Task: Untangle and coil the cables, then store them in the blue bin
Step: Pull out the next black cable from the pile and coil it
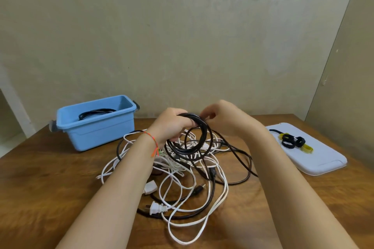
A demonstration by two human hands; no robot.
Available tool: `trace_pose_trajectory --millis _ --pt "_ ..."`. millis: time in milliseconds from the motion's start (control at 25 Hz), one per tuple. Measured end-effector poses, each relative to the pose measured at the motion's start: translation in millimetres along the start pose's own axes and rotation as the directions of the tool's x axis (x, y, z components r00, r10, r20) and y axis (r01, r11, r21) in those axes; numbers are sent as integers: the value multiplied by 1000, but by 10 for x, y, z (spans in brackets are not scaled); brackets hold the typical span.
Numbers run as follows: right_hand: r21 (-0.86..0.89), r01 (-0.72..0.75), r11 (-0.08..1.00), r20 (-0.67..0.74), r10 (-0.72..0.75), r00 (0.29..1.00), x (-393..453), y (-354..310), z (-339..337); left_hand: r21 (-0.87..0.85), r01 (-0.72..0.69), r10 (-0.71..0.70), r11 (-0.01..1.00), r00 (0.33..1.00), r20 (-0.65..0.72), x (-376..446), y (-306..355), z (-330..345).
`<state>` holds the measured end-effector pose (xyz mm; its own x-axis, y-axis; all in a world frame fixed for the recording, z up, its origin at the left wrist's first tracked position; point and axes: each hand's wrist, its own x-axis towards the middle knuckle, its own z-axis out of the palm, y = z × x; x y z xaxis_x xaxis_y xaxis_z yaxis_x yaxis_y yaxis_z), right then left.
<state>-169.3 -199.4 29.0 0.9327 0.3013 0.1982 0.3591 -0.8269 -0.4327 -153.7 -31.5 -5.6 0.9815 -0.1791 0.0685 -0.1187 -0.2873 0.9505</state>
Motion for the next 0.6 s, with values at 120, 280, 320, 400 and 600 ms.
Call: trace_pose_trajectory --millis 120,280,320,400,600 --pt "193 -114 974 153 85 984 -82 -3 -58 -34 -14 14 999 1000 6 -68 7 7" --pt "530 -120 840 143 51 988 -90 95 17 -331 -8 3 944 1000 -15 -109 15 9" --pt "641 -125 757 150 36 988 -80 120 46 -417 4 -10 909 1000 -12 -110 8 11" --pt "758 -145 636 169 24 985 -78 194 96 -530 26 -40 848 999 -15 -114 -9 -1" --pt "690 -296 660 78 339 938 -101 604 121 -824 -86 -267 559 923 -278 17 -177 -365"
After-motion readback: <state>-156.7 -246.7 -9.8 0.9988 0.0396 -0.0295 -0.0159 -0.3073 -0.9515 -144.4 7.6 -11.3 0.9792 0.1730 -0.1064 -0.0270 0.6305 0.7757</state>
